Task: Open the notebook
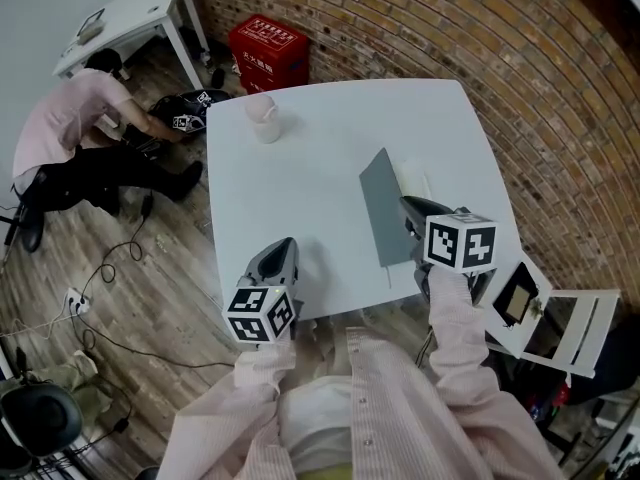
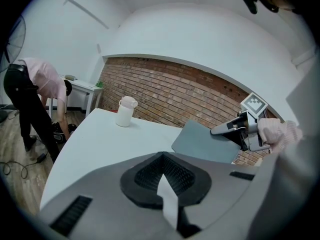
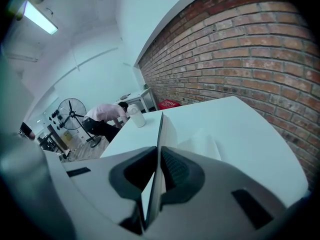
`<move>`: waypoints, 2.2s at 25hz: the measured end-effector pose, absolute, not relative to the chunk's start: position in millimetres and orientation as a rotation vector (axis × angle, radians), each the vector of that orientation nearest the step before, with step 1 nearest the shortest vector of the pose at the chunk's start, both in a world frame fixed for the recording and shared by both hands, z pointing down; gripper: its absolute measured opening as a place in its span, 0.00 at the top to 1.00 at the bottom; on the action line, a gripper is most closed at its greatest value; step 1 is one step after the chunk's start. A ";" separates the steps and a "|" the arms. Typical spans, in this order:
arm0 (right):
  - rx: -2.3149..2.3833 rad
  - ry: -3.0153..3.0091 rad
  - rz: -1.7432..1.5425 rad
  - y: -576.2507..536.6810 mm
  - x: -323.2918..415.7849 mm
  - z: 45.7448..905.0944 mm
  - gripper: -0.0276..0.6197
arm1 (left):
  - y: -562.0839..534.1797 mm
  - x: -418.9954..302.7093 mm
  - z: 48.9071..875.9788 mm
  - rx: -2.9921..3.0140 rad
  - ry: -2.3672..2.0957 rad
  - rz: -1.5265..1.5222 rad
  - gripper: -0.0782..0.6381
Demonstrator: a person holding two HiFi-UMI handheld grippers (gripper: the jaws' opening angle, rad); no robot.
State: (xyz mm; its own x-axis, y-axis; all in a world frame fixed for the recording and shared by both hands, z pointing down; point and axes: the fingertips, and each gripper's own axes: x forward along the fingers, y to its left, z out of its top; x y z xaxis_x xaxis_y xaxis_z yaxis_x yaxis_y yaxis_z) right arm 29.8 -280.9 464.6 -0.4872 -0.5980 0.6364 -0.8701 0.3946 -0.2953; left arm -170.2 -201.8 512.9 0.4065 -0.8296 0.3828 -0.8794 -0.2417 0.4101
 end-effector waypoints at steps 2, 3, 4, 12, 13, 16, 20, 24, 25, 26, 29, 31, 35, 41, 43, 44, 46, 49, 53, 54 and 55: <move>1.264 -2.218 0.841 -279.4 25.6 464.0 0.91 | -199.9 -175.8 512.4 2.097 -1.451 0.110 0.90; 1.267 -2.211 0.834 -278.5 23.9 463.9 0.91 | -198.9 -178.0 512.2 2.097 -1.452 0.108 0.90; 1.269 -2.204 0.823 -277.6 21.8 463.9 0.91 | -197.7 -180.0 512.0 2.097 -1.452 0.107 0.90; 1.261 -2.156 0.721 -271.4 -4.4 463.4 0.91 | -191.3 -197.1 509.2 2.114 -1.440 0.102 0.90; 1.262 -2.149 0.710 -270.1 -7.8 463.8 0.91 | -190.2 -199.6 508.8 2.118 -1.438 0.102 0.90; 1.263 -2.137 0.685 -266.6 -20.0 465.1 0.91 | -187.5 -210.1 508.1 2.123 -1.438 0.103 0.90; 1.270 -2.103 0.617 -262.9 -35.2 467.8 0.90 | -186.4 -231.5 507.4 2.114 -1.463 0.102 0.90; 1.290 -2.068 0.556 -260.1 -48.8 473.2 0.90 | -183.3 -246.1 509.8 2.114 -1.460 0.108 0.90; 1.296 -2.060 0.540 -259.4 -51.7 474.4 0.90 | -182.5 -248.2 510.3 2.118 -1.456 0.111 0.90; 1.301 -2.053 0.525 -258.8 -54.3 475.6 0.90 | -181.9 -249.9 510.4 2.124 -1.451 0.114 0.90; 1.318 -2.035 0.487 -256.8 -61.1 478.7 0.90 | -180.0 -254.4 510.3 2.138 -1.436 0.126 0.90; 1.322 -2.027 0.472 -255.1 -66.9 481.8 0.90 | -178.1 -257.9 510.6 2.144 -1.429 0.132 0.90; 1.318 -2.012 0.437 -251.6 -81.6 490.8 0.90 | -174.8 -266.1 511.8 2.150 -1.426 0.139 0.90; 1.295 -1.989 0.361 -247.5 -98.1 502.7 0.90 | -172.5 -269.8 514.4 2.145 -1.428 0.146 0.90; 1.280 -1.978 0.337 -245.1 -101.9 507.7 0.90 | -171.7 -271.5 513.6 2.145 -1.434 0.146 0.90; 1.271 -1.976 0.334 -244.1 -105.3 510.7 0.90 | -171.4 -273.6 512.9 2.146 -1.439 0.149 0.90; 1.255 -1.971 0.338 -242.4 -112.1 516.7 0.90 | -171.0 -278.0 511.7 2.148 -1.452 0.156 0.90; 1.252 -1.952 0.329 -241.0 -116.0 524.8 0.90 | -170.9 -281.0 512.0 2.138 -1.466 0.157 0.90; 1.243 -1.937 0.313 -238.8 -124.1 537.4 0.90 | -169.6 -284.1 513.7 2.129 -1.474 0.159 0.90; 1.242 -1.934 0.313 -238.5 -125.4 539.8 0.90 | -169.2 -284.4 514.1 2.129 -1.474 0.162 0.90; 1.241 -1.932 0.312 -238.2 -126.6 541.8 0.90 | -169.0 -284.7 514.3 2.128 -1.473 0.165 0.90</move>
